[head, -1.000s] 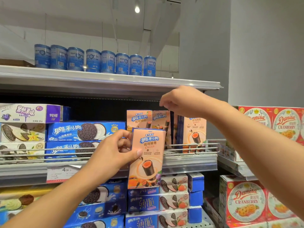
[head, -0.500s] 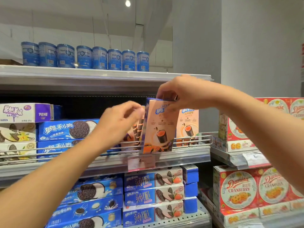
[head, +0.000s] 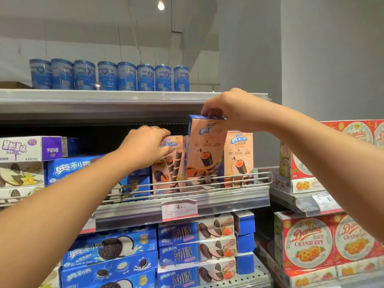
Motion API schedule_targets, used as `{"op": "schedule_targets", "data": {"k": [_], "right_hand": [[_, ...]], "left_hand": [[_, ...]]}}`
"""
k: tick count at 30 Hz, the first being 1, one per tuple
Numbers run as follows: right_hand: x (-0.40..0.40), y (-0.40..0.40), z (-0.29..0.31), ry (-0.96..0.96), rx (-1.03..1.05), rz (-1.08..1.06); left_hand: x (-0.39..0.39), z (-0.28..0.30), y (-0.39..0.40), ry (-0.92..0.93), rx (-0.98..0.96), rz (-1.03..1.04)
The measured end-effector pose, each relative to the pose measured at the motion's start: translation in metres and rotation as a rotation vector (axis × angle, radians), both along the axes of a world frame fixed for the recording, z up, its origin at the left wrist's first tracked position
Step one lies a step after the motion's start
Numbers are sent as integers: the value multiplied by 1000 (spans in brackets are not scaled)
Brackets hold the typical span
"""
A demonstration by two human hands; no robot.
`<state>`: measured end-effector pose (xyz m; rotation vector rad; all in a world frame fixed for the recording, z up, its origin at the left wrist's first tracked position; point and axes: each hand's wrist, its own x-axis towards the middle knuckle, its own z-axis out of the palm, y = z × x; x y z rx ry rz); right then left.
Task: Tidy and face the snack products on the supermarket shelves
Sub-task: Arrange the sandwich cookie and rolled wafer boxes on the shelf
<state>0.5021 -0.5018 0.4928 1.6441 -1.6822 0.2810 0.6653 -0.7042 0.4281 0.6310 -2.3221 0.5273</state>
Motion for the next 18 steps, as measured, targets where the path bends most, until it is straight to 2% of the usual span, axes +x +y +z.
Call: {"op": "schedule_targets", "data": {"k": [6,10,18], "right_hand": [[0,-9,-3,24,18,-6],[-1,-17,-11,81,69,-60],[-8,-26,-26,2,124,-88]], "left_hand": [[2,-3,-4,94,-13,-74],[5,1,-7,145,105,-175],[7,5,-9,153,185,-246]]}}
